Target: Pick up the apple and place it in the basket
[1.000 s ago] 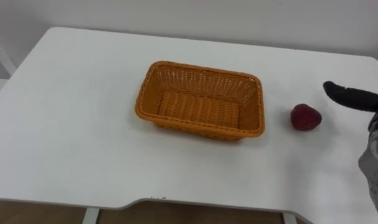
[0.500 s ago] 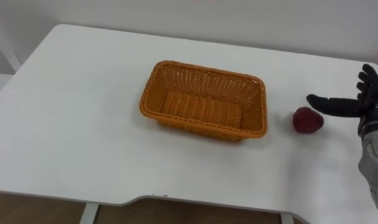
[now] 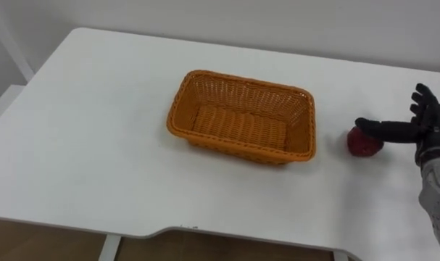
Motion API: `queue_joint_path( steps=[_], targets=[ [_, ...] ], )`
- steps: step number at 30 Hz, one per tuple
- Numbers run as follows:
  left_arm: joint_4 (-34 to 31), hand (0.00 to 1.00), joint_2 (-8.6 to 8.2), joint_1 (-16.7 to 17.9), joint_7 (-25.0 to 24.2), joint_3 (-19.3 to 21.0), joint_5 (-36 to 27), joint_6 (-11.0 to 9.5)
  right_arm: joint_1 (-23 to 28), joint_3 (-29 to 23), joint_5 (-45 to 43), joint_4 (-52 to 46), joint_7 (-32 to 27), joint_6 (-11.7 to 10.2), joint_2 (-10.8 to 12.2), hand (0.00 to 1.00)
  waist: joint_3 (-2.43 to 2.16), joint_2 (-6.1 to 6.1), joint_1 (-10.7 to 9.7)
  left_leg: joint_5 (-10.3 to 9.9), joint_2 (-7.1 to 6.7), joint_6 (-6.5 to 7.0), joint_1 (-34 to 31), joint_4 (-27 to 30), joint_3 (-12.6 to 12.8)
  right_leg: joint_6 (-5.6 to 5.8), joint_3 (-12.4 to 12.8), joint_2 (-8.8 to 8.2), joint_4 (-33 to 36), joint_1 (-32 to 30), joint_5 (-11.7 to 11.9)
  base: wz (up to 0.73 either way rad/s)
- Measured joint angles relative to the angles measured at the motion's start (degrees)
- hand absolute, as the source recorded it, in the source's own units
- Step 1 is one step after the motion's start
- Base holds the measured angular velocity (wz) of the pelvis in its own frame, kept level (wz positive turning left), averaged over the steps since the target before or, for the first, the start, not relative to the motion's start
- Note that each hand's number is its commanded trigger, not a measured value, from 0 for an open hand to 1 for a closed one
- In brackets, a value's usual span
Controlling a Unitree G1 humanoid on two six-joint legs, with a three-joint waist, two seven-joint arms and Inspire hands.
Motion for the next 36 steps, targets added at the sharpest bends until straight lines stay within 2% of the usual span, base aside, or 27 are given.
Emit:
queue_joint_path(
  steps=[5,14,27,29,30,33,36],
  targets=[
    [0.53,0.0,0.0,0.61,0.15,0.04,-0.03,-0.28,0.0,0.01,-0.06,1.62,1.26,-0.04,-1.1,0.0,-0.1,-0.13,-0.1,0.0,-0.03,0.0,0.44,-0.13,-0.14,0.0,-0.12,-0.01,-0.11,0.48,0.0,0.0],
    [0.89,0.0,0.0,1.33,0.26,0.01,-0.03,-0.31,0.01,0.07,-2.51,7.79,5.61,-0.04,-1.17,0.0,-0.06,-0.22,0.45,0.02,-0.06,-0.03,1.03,0.01,-0.42,0.0,-0.41,-0.07,-0.04,1.15,0.0,0.0],
    [0.98,0.0,0.08,1.65,0.21,0.0,0.51,-0.25,0.27,0.58,-8.74,8.33,6.15,-0.04,-1.17,0.0,-0.14,-0.93,1.09,0.03,-0.21,-0.04,0.99,0.39,-1.19,0.0,-1.31,-0.14,-0.71,1.93,-0.02,0.03],
    [0.96,0.0,0.25,1.64,0.22,0.02,1.2,-0.26,0.28,0.64,-9.22,9.41,6.15,-0.04,-1.17,0.0,-0.5,-1.35,1.16,0.03,-0.24,-0.04,1.1,0.39,-1.56,0.01,-1.69,-0.13,-1.0,2.38,-0.02,0.1],
    [0.96,0.0,0.26,1.63,0.21,0.03,1.41,-0.25,0.29,0.64,-9.62,9.63,6.15,-0.04,-1.17,0.0,-0.55,-1.42,1.2,0.03,-0.24,-0.04,1.11,0.39,-1.64,0.0,-1.78,-0.12,-1.04,2.49,-0.02,0.07],
    [1.13,0.0,0.25,1.56,0.21,0.01,1.59,-0.23,0.28,0.65,-11.98,9.95,6.16,-0.04,-1.17,0.0,-0.51,-1.41,1.32,0.03,-0.23,-0.04,1.18,0.41,-1.9,0.0,-2.14,-0.13,-1.06,2.75,-0.02,0.06],
    [1.79,0.0,0.27,1.51,0.25,-0.05,1.55,0.04,0.19,1.6,-13.61,10.37,6.17,-0.04,-1.17,0.0,-0.25,-1.01,1.67,0.03,-0.25,-0.05,1.6,0.35,-2.05,0.0,-2.18,-0.11,-1.06,3.13,-0.02,0.0]
  ],
)
